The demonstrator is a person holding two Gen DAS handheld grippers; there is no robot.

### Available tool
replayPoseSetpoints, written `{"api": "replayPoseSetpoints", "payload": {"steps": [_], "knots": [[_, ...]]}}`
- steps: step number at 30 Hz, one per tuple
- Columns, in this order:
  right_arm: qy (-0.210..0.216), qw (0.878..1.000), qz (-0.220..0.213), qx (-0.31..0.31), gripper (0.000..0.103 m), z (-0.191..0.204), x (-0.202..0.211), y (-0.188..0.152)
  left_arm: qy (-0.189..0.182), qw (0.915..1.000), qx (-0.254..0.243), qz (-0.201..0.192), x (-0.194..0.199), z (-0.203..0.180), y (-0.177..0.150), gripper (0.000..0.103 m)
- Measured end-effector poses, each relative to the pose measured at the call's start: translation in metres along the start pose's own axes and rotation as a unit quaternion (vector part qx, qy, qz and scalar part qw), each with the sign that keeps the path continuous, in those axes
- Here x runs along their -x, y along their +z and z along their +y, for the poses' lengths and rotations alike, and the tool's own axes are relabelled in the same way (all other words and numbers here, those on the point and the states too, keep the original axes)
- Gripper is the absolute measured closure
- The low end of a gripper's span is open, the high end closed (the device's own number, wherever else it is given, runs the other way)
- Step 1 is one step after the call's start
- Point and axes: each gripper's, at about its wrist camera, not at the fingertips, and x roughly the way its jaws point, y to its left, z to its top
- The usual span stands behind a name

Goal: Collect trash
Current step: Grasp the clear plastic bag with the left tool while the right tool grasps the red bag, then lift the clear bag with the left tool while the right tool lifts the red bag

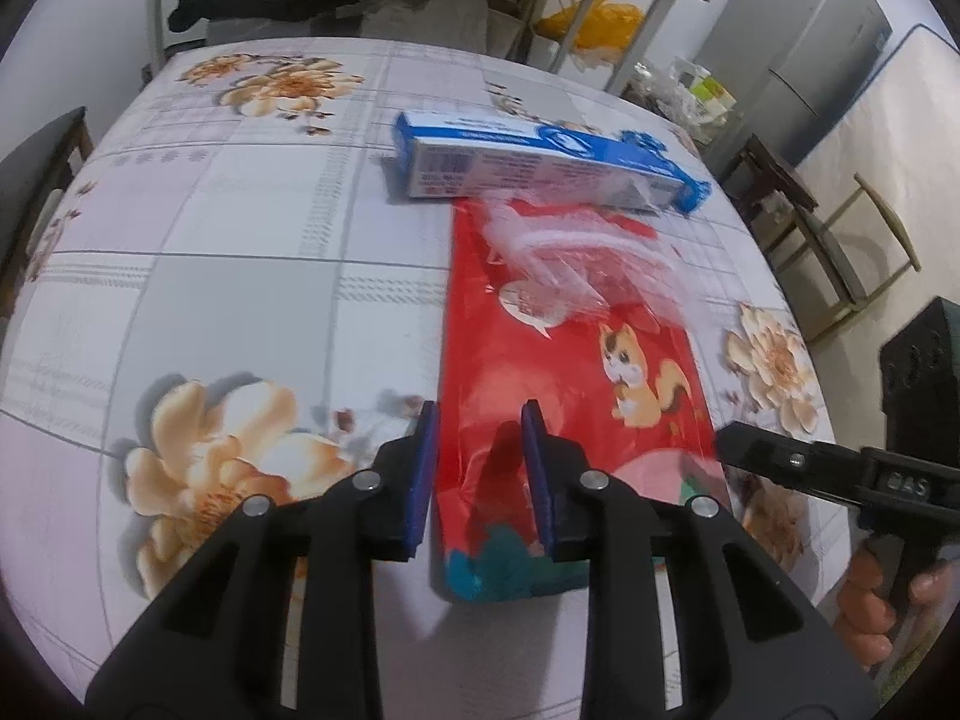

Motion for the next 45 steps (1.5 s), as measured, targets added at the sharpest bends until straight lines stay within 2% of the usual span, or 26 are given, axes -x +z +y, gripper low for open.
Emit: {"api": "replayPoseSetpoints", "payload": {"steps": [4,9,15,19,21,22,24,27,30,31,36,38,41,43,45], "knots": [[0.003,1.000,0.001,-0.012,0.089,-0.007,0.000,-0.004,-0.005,0.9997,-0.022,0.005,-0.001,-0.015,-0.006,0.077],[-0.003,1.000,-0.005,-0.015,0.089,-0.016,0.014,-0.015,-0.013,0.9989,-0.044,0.013,0.001,-0.030,-0.017,0.077],[-0.023,1.000,-0.009,-0.014,0.090,-0.033,0.046,-0.036,-0.057,0.9948,-0.069,0.048,0.005,-0.052,-0.034,0.077],[-0.046,0.999,-0.012,-0.003,0.090,-0.041,0.067,-0.049,-0.100,0.9869,-0.097,0.081,0.011,-0.070,-0.052,0.077],[-0.051,0.999,-0.013,0.002,0.090,-0.047,0.078,-0.056,-0.112,0.9849,-0.105,0.081,0.014,-0.073,-0.054,0.074],[-0.054,0.998,-0.014,0.003,0.090,-0.049,0.081,-0.058,-0.110,0.9852,-0.110,0.071,0.018,-0.075,-0.053,0.071],[-0.056,0.998,-0.016,0.001,0.090,-0.054,0.086,-0.061,-0.097,0.9873,-0.117,0.047,0.023,-0.076,-0.048,0.056],[-0.053,0.998,-0.018,0.000,0.090,-0.058,0.089,-0.062,-0.090,0.9871,-0.132,0.007,0.029,-0.082,-0.032,0.043],[-0.051,0.999,-0.018,0.004,0.090,-0.057,0.087,-0.062,-0.092,0.9844,-0.150,-0.007,0.022,-0.091,-0.014,0.027],[-0.051,0.999,-0.018,0.004,0.090,-0.057,0.087,-0.062,-0.093,0.9833,-0.156,-0.006,0.018,-0.094,-0.009,0.024],[-0.045,0.999,-0.017,0.008,0.090,-0.058,0.088,-0.063,-0.093,0.9736,-0.208,0.004,-0.008,-0.119,0.012,0.020],[-0.044,0.999,-0.016,0.010,0.090,-0.059,0.088,-0.063,-0.070,0.9691,-0.236,0.014,-0.023,-0.132,0.015,0.020],[-0.043,0.999,-0.016,0.012,0.090,-0.060,0.088,-0.063,-0.048,0.9604,-0.275,0.008,-0.033,-0.145,0.011,0.020],[-0.041,0.999,-0.016,0.012,0.090,-0.060,0.088,-0.062,-0.022,0.9535,-0.301,0.009,-0.038,-0.152,0.006,0.026],[-0.040,0.999,-0.016,0.013,0.090,-0.061,0.088,-0.062,0.000,0.9468,-0.322,0.011,-0.042,-0.159,0.001,0.037]]}}
